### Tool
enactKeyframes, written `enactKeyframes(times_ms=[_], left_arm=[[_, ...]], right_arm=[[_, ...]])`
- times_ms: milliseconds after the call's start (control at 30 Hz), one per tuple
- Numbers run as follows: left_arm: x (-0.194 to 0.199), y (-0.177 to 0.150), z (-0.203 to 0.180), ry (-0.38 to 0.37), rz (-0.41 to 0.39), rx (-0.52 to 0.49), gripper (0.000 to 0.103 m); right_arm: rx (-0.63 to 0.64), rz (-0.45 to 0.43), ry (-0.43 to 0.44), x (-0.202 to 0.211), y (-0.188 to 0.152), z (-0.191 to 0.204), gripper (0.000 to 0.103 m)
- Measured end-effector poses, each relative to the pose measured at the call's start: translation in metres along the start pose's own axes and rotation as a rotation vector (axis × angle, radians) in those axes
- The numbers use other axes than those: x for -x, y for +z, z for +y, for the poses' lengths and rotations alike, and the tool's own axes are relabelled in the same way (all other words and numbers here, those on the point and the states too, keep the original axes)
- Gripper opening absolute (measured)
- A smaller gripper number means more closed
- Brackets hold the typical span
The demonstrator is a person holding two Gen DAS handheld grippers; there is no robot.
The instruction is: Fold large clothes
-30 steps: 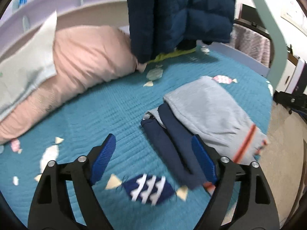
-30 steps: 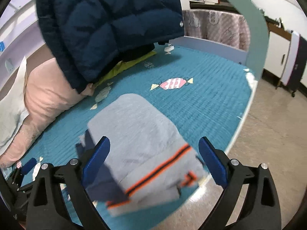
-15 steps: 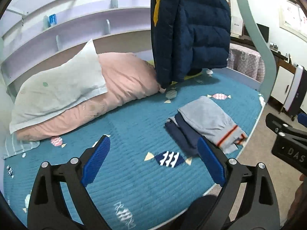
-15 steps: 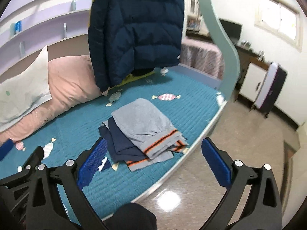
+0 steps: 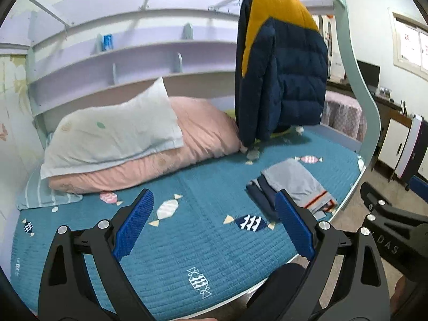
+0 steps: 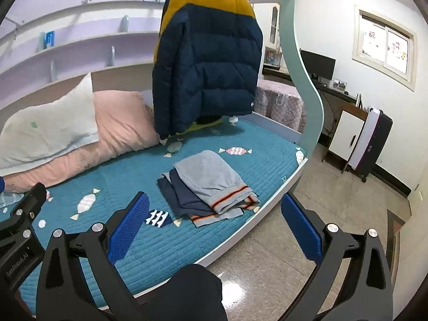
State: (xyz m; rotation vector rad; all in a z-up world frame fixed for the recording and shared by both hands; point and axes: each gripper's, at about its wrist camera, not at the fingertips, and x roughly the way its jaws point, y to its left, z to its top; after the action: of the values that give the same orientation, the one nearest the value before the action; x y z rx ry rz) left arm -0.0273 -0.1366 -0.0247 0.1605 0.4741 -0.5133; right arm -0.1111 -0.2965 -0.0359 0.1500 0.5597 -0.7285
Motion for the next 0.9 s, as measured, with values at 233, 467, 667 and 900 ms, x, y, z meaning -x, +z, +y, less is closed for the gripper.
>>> enactKeyframes(times_ms=[233, 467, 667, 900], left_arm=[[0.029, 0.000, 0.010, -0.012, -0.023, 0.023, 0.093], [0.040, -0.002, 0.015, -0.023, -0.019, 0.033, 0.093], [0.049, -0.006, 0.014, -0.029, -0.022, 0.036, 0.093], [0.054, -0.008, 0.015, -0.033, -0.020, 0.034, 0.093]], right_arm=[[0.025, -0.058, 0.026, 0.029, -0.002, 0.010, 0.096], [0.046, -0.077, 0.017, 0.044, -0.011, 0.014, 0.096], [0.038, -0.080, 0.020, 0.054, -0.016, 0.012, 0.096], [0.039, -0.084, 0.025, 0.057, -0.018, 0.011, 0.096]])
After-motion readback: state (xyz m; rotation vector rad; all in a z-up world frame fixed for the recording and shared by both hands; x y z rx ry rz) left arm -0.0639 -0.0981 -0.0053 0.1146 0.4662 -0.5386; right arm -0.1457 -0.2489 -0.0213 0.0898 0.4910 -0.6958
